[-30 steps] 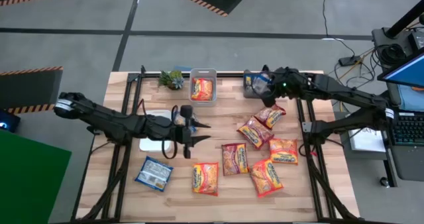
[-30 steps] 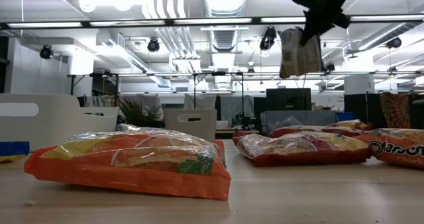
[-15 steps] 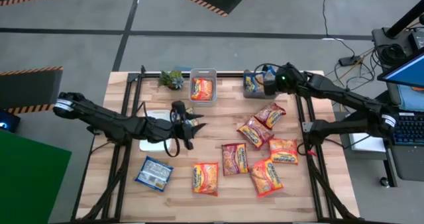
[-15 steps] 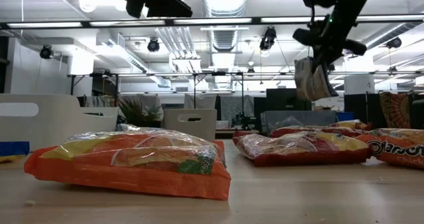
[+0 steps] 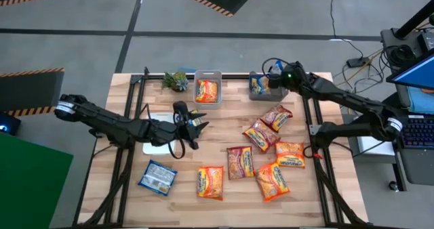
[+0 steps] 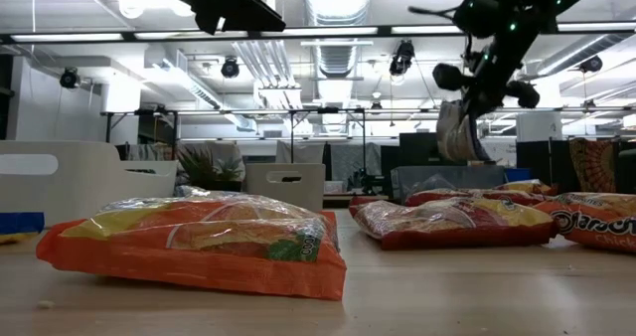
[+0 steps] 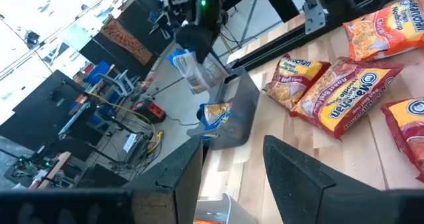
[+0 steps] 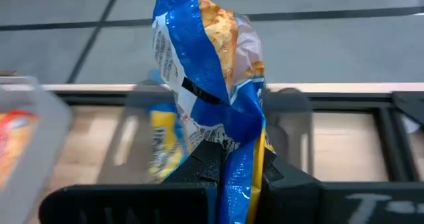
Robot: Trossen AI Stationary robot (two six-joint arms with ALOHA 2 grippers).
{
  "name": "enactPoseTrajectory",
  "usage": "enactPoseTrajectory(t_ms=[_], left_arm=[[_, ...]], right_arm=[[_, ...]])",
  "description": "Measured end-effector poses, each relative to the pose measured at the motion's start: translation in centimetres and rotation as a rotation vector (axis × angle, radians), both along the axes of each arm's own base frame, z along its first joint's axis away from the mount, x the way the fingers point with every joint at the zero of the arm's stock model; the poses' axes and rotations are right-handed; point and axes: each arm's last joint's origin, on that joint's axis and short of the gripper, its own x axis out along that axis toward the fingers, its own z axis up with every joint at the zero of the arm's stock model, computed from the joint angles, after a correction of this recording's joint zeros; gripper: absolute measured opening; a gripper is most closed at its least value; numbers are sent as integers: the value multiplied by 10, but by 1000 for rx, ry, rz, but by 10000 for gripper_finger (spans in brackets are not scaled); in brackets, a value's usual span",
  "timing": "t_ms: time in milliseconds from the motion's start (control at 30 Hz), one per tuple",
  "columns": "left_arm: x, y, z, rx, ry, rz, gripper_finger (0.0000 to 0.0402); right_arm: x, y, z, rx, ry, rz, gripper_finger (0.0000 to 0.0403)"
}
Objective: Sort Maruchan noodles
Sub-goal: Put the blue noodle pack into the black bin
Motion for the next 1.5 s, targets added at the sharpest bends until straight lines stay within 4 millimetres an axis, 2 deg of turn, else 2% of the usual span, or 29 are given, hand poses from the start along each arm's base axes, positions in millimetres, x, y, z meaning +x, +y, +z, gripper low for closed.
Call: enactPoseTrajectory(t_ms=[300,500,800,1167,1367,1500], left_arm=[[0,0,0,-2,-4,0,144],[0,0,1,-5,-7,1,144],[0,0,1,-9,-9,1,144],[0,0,1,-16,-15,3,144],[0,0,1,-17,-15,3,144],[0,0,1,-25,-20,5,144]], right_arm=[[8,-11,-32,82,86,-40,18],[17,-19,-40,89,68,-23,31],[18,-20,-41,84,66,-19,46],[9,-22,-41,95,151,-35,139],[7,-23,-32,121,202,-25,166],[8,-24,-19,124,224,-8,173]])
